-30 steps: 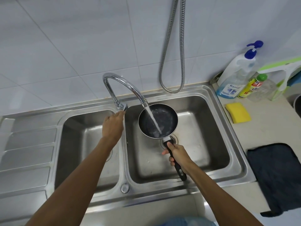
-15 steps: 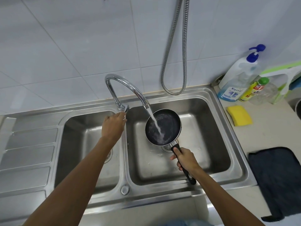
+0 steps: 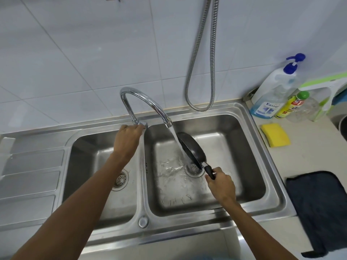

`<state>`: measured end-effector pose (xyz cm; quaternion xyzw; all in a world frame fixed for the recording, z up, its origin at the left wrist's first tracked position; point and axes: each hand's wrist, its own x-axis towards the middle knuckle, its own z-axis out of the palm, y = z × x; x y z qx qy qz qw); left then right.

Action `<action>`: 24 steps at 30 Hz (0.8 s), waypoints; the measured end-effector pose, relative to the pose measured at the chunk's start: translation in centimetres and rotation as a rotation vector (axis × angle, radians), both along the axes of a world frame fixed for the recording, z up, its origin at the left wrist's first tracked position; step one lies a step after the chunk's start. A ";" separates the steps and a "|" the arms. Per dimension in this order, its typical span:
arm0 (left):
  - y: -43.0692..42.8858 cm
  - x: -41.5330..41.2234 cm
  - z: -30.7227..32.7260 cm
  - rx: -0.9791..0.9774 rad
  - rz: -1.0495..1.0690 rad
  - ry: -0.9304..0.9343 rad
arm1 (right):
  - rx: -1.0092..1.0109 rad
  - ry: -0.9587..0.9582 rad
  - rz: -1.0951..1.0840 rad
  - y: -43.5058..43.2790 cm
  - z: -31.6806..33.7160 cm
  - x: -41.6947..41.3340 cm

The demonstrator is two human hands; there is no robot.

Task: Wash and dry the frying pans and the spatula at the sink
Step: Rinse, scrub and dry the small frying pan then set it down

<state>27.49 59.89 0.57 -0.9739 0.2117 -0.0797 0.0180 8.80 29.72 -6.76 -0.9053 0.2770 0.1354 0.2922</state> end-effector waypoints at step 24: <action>-7.6 -9.2 -2.1 -0.454 0.337 0.146 | 0.288 -0.041 -0.251 0.6 0.3 0.2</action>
